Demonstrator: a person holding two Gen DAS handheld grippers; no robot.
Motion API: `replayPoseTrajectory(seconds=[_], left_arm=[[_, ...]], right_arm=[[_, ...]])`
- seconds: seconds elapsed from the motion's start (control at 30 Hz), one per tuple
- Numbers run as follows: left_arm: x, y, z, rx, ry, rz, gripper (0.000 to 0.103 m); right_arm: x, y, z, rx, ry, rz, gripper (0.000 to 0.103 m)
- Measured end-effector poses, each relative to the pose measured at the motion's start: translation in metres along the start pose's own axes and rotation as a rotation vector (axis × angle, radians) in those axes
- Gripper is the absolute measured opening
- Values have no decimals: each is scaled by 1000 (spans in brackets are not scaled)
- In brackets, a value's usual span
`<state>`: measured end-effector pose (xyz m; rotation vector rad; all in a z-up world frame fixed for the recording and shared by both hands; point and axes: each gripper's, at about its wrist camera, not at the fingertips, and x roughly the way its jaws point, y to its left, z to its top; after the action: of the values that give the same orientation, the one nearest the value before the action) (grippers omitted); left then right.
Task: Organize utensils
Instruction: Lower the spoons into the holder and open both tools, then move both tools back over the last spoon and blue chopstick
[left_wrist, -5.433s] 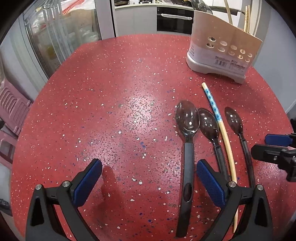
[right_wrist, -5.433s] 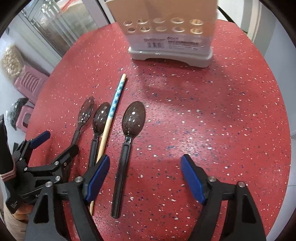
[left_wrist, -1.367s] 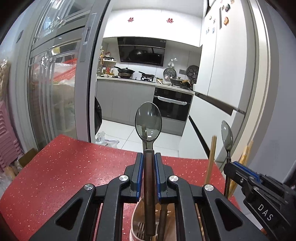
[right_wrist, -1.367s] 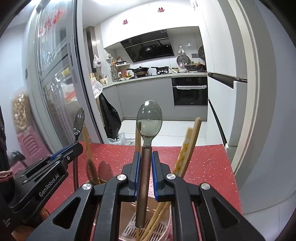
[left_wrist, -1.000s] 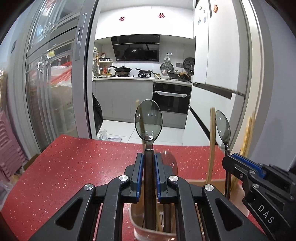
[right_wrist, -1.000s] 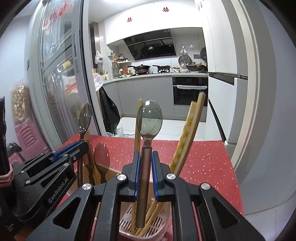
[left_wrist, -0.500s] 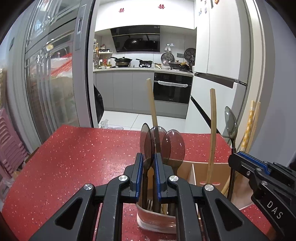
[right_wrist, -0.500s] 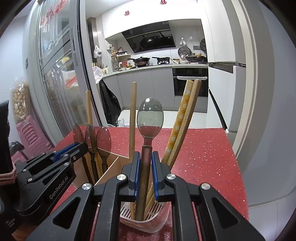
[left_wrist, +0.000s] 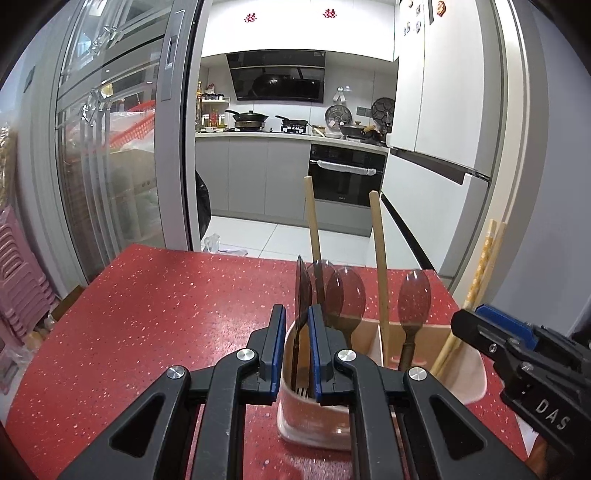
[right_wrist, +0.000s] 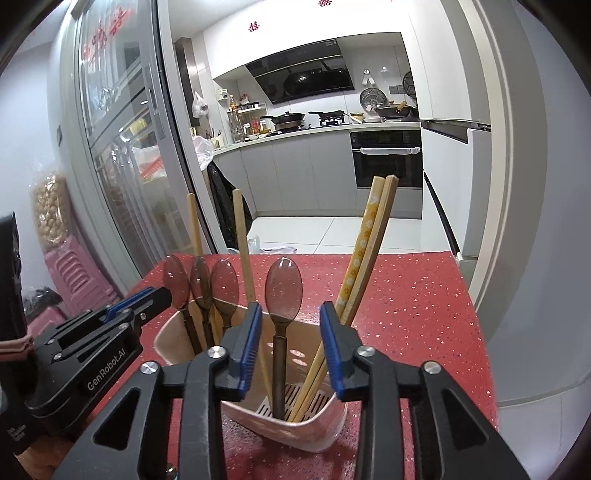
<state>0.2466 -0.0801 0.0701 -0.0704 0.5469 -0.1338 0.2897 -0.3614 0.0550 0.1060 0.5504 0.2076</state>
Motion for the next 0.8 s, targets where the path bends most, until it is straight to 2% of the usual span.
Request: replayPoseTrajectory(seconds=[0.23,0.37,0.5,0.67,0.8], left_arm=[[-17,7,-16,6,76,4,37],[-29,12,-30,5,117,16,37],[-40,16,-42,7,148,25,37],[-54,21,-60,5,191,25,38],[-61,22,-72,11,220,39,38]], right_arm=[[-23,3,-6,13,11,26,54],[-36,5,-12,28,32,30,67],[-45,8,-21,36,61,39,68],[-56,13,-35,47,93,49,79],[-60,19,-47,46,130,48,80]])
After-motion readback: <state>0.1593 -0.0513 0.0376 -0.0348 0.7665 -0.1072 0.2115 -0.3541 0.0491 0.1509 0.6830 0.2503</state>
